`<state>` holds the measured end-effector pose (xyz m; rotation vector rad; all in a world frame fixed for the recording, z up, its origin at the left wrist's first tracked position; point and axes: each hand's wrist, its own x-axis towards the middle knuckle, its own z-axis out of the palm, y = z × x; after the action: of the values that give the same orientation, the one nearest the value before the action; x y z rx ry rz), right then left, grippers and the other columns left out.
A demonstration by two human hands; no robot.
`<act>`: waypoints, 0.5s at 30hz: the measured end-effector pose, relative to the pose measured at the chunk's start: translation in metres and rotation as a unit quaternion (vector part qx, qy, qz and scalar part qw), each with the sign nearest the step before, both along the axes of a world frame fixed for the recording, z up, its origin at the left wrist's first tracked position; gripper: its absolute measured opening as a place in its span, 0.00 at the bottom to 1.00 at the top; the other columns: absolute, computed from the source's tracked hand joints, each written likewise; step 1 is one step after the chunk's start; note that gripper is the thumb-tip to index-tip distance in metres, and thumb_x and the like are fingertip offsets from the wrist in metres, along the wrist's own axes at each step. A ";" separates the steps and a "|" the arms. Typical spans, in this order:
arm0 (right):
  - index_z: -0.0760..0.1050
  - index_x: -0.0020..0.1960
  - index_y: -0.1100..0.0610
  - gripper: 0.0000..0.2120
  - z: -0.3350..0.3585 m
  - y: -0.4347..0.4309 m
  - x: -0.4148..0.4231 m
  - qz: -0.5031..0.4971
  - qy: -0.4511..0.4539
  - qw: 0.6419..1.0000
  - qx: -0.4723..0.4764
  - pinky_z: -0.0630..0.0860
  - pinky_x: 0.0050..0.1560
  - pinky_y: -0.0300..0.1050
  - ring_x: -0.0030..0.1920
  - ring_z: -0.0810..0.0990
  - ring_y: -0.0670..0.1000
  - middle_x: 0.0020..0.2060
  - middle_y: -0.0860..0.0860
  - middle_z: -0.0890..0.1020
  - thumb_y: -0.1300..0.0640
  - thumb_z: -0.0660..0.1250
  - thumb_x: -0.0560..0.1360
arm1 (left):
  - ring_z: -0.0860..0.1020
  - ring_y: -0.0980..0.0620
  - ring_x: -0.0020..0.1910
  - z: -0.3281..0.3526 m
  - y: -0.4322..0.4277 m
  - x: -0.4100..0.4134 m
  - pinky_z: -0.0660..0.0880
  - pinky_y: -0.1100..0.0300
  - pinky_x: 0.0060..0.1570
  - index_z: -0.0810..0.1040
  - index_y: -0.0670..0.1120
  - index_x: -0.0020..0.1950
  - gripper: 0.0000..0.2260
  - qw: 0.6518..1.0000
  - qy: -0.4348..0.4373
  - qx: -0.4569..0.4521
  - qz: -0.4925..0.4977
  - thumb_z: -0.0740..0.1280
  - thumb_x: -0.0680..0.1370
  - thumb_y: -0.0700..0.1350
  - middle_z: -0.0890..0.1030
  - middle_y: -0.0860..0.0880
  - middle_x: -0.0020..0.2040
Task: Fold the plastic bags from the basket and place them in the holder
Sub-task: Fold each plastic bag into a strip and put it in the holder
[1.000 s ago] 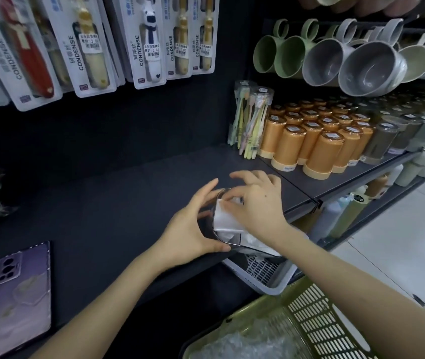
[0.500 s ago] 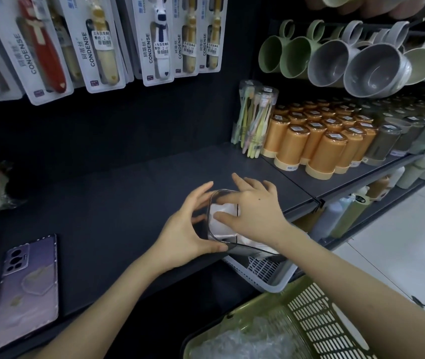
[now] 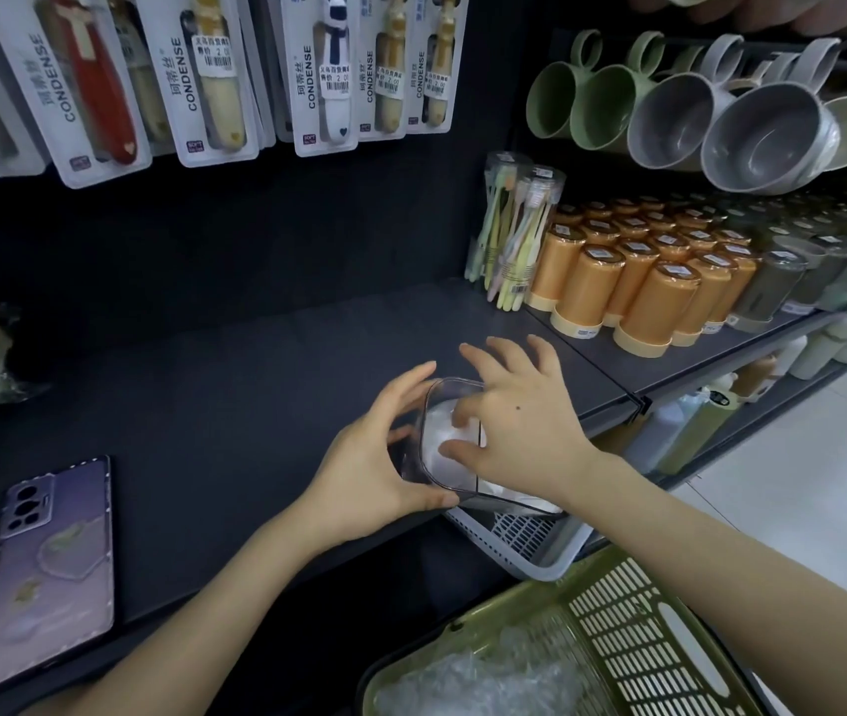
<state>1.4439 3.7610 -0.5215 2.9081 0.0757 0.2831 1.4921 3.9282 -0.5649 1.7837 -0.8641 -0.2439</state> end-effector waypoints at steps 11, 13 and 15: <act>0.85 0.46 0.44 0.14 0.023 0.010 0.005 0.028 0.014 0.997 -0.065 0.43 0.70 0.67 0.74 0.61 0.63 0.73 0.57 0.67 0.38 0.73 0.66 | 0.66 0.68 0.68 0.001 0.004 0.000 0.70 0.64 0.66 0.58 0.68 0.68 0.48 1.000 -0.014 0.001 0.002 0.83 0.60 0.41 0.69 0.67 0.67; 0.85 0.47 0.44 0.16 0.025 0.010 0.006 0.022 0.023 0.994 -0.103 0.40 0.69 0.69 0.74 0.60 0.64 0.73 0.58 0.66 0.38 0.74 0.64 | 0.66 0.68 0.68 0.001 0.004 0.000 0.70 0.62 0.66 0.58 0.71 0.68 0.49 1.000 -0.021 0.003 0.003 0.83 0.60 0.42 0.69 0.68 0.67; 0.80 0.58 0.43 0.21 0.018 0.014 0.009 0.001 0.055 0.990 -0.128 0.30 0.67 0.70 0.77 0.45 0.62 0.78 0.56 0.52 0.35 0.67 0.70 | 0.67 0.68 0.68 0.001 0.004 -0.001 0.71 0.61 0.66 0.57 0.75 0.67 0.50 1.000 -0.027 0.007 0.004 0.83 0.60 0.43 0.68 0.69 0.68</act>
<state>1.4528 3.7749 -0.5035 2.6657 0.1229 0.1030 1.4907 3.9323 -0.5640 1.8141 -0.8945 -0.1987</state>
